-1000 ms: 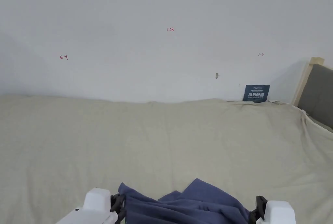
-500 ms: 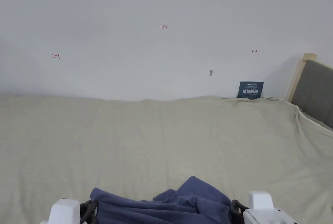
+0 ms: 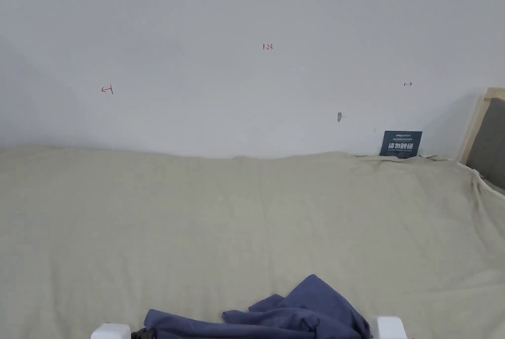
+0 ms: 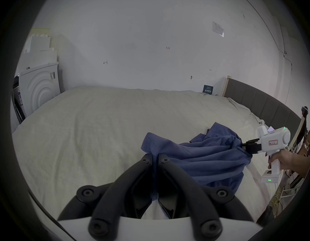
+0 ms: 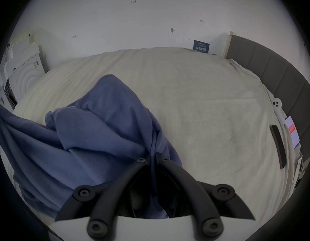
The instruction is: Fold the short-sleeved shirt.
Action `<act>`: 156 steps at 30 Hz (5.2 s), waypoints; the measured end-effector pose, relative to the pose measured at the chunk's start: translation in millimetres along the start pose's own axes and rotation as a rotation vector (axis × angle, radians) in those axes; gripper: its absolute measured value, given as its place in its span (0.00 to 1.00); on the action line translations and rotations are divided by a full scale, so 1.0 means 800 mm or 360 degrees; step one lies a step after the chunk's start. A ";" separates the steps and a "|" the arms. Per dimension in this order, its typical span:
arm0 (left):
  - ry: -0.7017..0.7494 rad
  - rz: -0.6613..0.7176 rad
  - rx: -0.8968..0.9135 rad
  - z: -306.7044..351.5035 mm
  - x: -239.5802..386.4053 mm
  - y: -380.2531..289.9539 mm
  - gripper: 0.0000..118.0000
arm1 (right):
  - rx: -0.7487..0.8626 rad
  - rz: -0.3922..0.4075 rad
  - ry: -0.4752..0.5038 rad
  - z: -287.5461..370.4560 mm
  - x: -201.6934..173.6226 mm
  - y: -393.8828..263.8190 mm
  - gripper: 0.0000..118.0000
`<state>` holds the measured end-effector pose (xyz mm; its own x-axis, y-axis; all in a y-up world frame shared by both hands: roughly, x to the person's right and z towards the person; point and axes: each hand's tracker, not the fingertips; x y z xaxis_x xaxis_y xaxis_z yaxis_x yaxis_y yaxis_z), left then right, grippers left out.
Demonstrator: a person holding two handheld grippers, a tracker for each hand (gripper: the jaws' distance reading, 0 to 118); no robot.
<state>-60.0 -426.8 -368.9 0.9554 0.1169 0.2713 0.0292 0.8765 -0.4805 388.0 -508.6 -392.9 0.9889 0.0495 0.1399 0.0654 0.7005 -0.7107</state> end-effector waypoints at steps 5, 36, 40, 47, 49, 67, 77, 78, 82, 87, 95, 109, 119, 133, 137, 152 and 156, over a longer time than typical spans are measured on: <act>0.0013 -0.0002 0.0006 -0.003 -0.002 0.012 0.00 | 0.0237 -0.0007 -0.0023 0.044 -0.003 0.011 0.04; 0.0347 -0.0044 0.0488 0.028 -0.114 0.320 0.00 | 0.0994 -0.0063 -0.0055 0.237 -0.085 0.281 0.04; 0.0394 -0.0084 0.0442 0.005 -0.112 0.325 0.00 | 0.0998 -0.0048 -0.0097 0.214 -0.096 0.305 0.04; 0.0427 -0.0078 0.0396 -0.042 -0.122 0.344 0.00 | 0.0972 -0.0007 -0.0121 0.163 -0.102 0.350 0.04; 0.0439 -0.0096 0.0383 -0.057 -0.123 0.354 0.00 | 0.0964 0.0017 -0.0128 0.150 -0.105 0.363 0.04; 0.0406 -0.0080 0.0248 -0.110 -0.134 0.230 0.00 | 0.0804 0.0105 -0.0141 0.059 -0.101 0.263 0.04; 0.0348 -0.0068 0.0039 -0.046 -0.140 0.026 0.00 | 0.0630 0.0152 -0.0185 0.089 -0.104 0.048 0.04; 0.0346 -0.0064 0.0035 -0.037 -0.140 0.011 0.00 | 0.0599 0.0161 -0.0194 0.093 -0.104 0.031 0.04; 0.0353 -0.0054 -0.0009 0.014 -0.119 -0.036 0.00 | 0.0547 0.0144 -0.0229 0.107 -0.110 -0.035 0.04; 0.0369 -0.0016 -0.0085 0.052 -0.104 -0.071 0.00 | 0.0475 0.0124 -0.0258 0.120 -0.116 -0.085 0.04; 0.0376 -0.0003 -0.0258 0.040 -0.117 -0.131 0.00 | 0.0295 0.0076 -0.0281 0.103 -0.121 -0.124 0.04; 0.0403 0.0055 0.0037 0.111 -0.097 -0.077 0.52 | 0.0496 0.0038 -0.0182 0.164 -0.112 -0.089 0.41; 0.0366 0.0012 0.0305 0.145 -0.073 -0.019 0.20 | 0.0748 0.0000 -0.0143 0.216 -0.125 -0.059 0.01; 0.0272 0.0009 0.0224 0.143 -0.053 -0.053 0.00 | 0.0774 -0.0042 -0.0133 0.242 -0.126 -0.075 0.00; 0.0268 0.0079 0.0176 0.136 -0.074 -0.064 0.00 | 0.0764 -0.0021 -0.0137 0.242 -0.125 -0.077 0.00; 0.0207 0.0194 -0.0132 0.077 -0.149 -0.032 0.30 | 0.0719 0.0031 -0.0095 0.233 -0.135 -0.078 0.00; 0.0156 0.0135 -0.0356 0.056 -0.140 -0.039 0.88 | 0.0697 0.0044 -0.0081 0.228 -0.138 -0.078 0.00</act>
<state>-181.1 -446.6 -347.0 0.9808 0.1299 0.1454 0.0019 0.7392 -0.6735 250.8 -428.0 -238.1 0.9810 0.0996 0.1667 -0.0341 0.9334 -0.3571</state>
